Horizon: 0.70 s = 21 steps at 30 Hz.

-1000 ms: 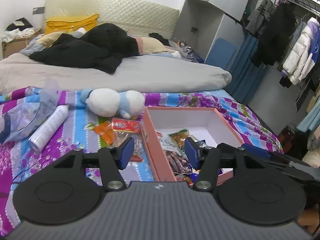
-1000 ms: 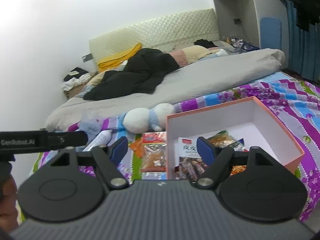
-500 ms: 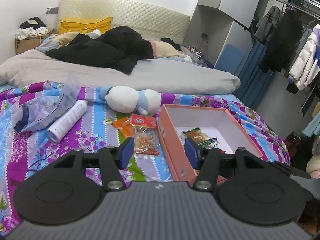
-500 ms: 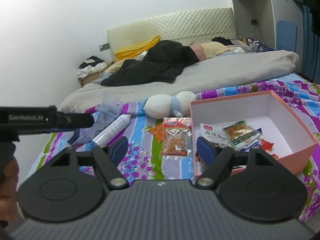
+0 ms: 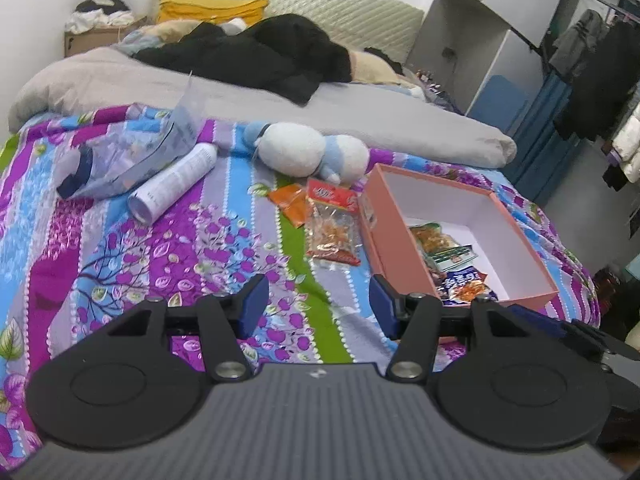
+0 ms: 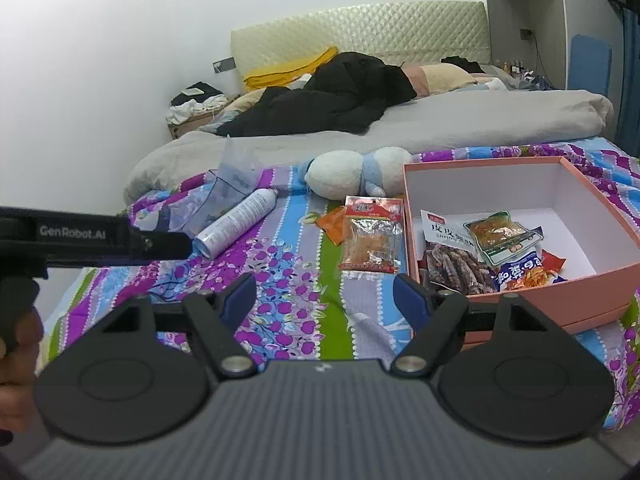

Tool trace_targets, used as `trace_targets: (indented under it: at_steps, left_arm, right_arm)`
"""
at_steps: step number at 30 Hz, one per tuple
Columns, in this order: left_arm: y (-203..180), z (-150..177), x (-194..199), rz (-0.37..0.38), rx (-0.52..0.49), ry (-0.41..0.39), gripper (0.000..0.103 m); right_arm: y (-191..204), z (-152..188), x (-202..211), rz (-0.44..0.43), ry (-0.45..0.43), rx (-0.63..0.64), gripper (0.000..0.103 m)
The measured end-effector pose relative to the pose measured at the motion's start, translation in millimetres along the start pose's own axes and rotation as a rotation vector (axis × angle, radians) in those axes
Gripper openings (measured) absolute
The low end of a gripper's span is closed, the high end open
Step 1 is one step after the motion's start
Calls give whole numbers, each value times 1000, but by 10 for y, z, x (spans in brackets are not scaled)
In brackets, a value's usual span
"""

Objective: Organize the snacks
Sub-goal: 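Withdraw both grippers from the box back toward the remaining snacks, then move the left gripper over the orange packet while the right gripper reaches the red-labelled clear pack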

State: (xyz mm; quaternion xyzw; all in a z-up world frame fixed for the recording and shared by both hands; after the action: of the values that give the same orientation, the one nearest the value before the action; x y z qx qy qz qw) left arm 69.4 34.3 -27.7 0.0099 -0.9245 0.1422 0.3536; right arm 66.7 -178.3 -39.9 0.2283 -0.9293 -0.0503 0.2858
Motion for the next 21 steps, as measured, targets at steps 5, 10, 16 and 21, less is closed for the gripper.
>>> trace_targets:
  at_steps: [5,10,16,21]
  left_arm:
    - [94,34,-219,-23,16,33,61]
    - [178,5,-410,-33,23,56,62]
    - [259,-48,-609,-39,32,77,62]
    - [371,-117,-815,-55,37,96,62]
  right_arm:
    - [-31,41,-117,15,8,2,77]
    - [-44,79,-252,26,26,12,77]
    - [-5,71,-436,16,45,20,77]
    - [60,34,-623,7,53,27,77]
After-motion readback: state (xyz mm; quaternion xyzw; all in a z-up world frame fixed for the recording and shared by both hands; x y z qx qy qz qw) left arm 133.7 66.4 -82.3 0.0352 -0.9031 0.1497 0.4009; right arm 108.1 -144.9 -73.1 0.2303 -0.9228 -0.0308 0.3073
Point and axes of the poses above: each gripper's, at about its wrist camera, not at the fingertips, and x roughly against the way its jaws point, y to its left, z to its underside, the point moved 6 cm from there along -x, roughly the way its jaws point, and after that the axes turned 3 degrees about -z, right-handed, at the moved point
